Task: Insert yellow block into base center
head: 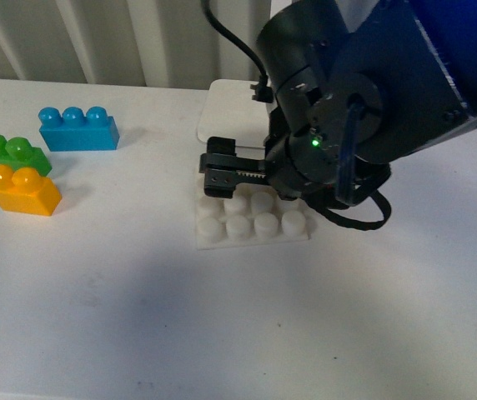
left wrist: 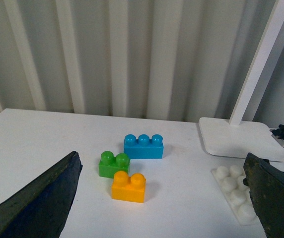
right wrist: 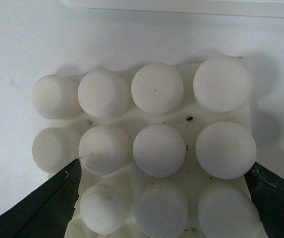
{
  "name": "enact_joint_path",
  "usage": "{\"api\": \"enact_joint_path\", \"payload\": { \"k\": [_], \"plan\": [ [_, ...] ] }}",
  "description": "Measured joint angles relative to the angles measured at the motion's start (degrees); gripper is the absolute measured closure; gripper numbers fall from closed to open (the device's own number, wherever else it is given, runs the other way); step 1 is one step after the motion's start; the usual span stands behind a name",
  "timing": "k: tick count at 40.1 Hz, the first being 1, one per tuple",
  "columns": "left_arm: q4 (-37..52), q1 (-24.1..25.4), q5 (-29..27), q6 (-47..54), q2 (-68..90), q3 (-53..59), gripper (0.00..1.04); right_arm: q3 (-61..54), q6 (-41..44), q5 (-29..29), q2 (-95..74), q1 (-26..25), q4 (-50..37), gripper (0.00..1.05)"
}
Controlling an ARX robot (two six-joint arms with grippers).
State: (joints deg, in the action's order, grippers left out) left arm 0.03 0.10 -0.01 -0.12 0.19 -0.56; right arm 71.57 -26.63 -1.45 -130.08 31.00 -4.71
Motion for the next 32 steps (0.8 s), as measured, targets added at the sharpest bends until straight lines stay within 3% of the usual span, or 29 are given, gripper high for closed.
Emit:
{"api": "enact_joint_path", "payload": {
  "k": [32],
  "plan": [
    [0.00,0.00,0.00,0.00,0.00,0.00,0.06,14.43,-10.01,-0.20,-7.06,7.32,5.25,0.09]
  ]
}}
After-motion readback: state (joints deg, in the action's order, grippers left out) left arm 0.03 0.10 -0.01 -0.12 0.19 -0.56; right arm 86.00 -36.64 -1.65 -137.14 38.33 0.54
